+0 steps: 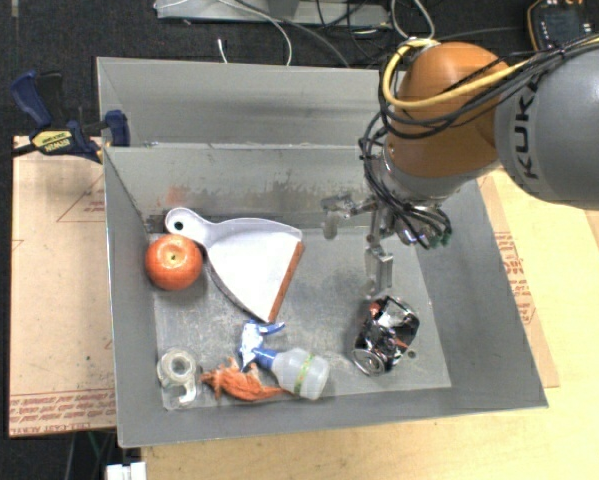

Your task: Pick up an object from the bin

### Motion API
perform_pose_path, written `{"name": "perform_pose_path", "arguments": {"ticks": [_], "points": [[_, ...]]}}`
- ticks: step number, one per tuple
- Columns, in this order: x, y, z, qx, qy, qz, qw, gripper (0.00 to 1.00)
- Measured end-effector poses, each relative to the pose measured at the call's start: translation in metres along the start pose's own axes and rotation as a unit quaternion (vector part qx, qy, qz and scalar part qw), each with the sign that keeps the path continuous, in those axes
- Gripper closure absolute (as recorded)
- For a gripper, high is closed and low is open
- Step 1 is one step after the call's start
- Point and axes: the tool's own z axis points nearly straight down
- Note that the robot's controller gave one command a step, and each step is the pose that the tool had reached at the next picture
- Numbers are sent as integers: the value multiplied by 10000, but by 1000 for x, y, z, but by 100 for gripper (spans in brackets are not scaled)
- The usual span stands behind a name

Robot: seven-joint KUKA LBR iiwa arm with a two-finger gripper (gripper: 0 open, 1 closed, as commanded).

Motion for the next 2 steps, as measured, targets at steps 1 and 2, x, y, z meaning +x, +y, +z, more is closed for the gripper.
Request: {"name": "perform_pose_path", "arguments": {"ticks": [1,2], "points": [[58,-42,77,0,30,-353,9994,0],[73,59,13,-7,-79,99,9999,0]]}}
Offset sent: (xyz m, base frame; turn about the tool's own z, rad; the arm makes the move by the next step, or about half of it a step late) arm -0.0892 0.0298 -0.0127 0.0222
